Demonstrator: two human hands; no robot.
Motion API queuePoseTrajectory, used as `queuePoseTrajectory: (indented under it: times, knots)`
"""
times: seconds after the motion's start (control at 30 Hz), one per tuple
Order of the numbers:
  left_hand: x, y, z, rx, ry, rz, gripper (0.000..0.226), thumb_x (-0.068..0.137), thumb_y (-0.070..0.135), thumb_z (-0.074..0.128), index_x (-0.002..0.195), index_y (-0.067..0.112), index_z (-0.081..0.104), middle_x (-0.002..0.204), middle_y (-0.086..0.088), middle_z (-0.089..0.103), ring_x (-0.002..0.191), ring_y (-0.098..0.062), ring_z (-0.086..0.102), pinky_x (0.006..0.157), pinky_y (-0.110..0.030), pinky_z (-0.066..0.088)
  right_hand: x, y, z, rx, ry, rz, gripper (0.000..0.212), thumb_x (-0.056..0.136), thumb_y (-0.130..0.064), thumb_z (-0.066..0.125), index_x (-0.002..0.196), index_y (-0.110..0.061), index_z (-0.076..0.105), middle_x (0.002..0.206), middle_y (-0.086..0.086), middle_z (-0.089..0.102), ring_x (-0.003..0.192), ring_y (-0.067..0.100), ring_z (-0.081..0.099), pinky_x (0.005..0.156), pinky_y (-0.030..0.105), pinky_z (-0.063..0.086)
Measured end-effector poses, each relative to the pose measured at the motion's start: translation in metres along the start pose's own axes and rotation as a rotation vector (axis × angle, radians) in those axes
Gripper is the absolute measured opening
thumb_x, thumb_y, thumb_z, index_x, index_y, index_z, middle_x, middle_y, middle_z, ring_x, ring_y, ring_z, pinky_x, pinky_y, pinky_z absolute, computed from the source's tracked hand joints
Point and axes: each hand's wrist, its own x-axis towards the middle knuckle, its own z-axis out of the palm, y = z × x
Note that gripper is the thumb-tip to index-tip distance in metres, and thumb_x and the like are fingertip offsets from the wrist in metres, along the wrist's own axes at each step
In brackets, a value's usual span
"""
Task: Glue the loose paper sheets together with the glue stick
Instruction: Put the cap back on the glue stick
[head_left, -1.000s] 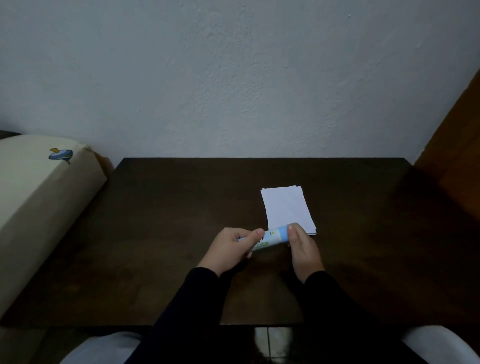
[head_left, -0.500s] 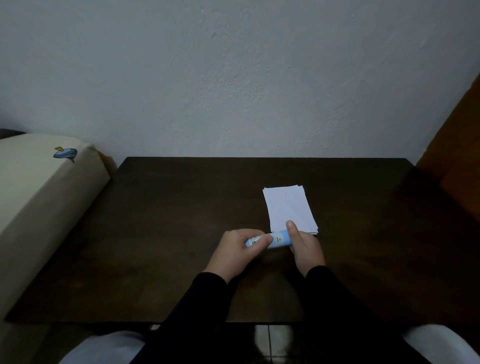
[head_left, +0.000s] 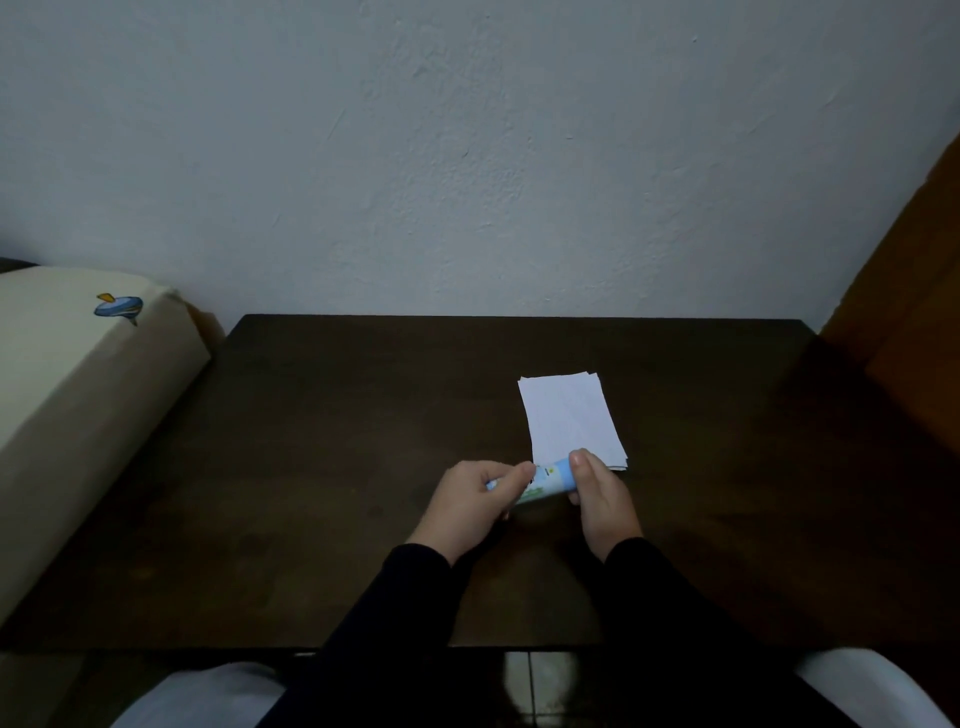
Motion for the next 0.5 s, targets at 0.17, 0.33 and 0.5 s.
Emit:
queuePoseTrajectory:
  times: [0.17, 0.33, 0.5]
  knots:
    - [-0.001, -0.001, 0.007, 0.117, 0.087, 0.134, 0.024, 0.093, 0.044, 0.058, 0.091, 0.028, 0.075, 0.079, 0.008, 0.069, 0.075, -0.005, 0.061, 0.067, -0.027, 0.049, 0.002, -0.001, 0.003, 0.077, 0.032, 0.096, 0.030, 0.101, -0.042, 0.033, 0.108, -0.022, 0.055, 0.097, -0.006, 0.057, 0.093, 0.007, 0.055, 0.076, 0.015, 0.043]
    - [-0.001, -0.003, 0.003, 0.399, 0.129, 0.314, 0.029, 0.093, 0.046, 0.056, 0.109, 0.027, 0.071, 0.093, 0.008, 0.069, 0.084, -0.004, 0.059, 0.073, -0.028, 0.049, 0.008, -0.002, 0.001, 0.079, 0.029, 0.182, 0.034, 0.101, -0.043, 0.036, 0.104, -0.017, 0.058, 0.095, -0.001, 0.059, 0.089, 0.009, 0.056, 0.071, 0.015, 0.044]
    - [0.010, -0.001, -0.009, 0.293, -0.082, 0.105, 0.035, 0.088, 0.050, 0.061, 0.119, 0.033, 0.064, 0.109, 0.011, 0.063, 0.095, -0.001, 0.056, 0.080, -0.020, 0.047, 0.008, -0.009, 0.001, 0.084, 0.044, 0.096, 0.033, 0.099, -0.044, 0.040, 0.087, -0.020, 0.060, 0.088, 0.000, 0.061, 0.086, 0.011, 0.059, 0.068, 0.020, 0.046]
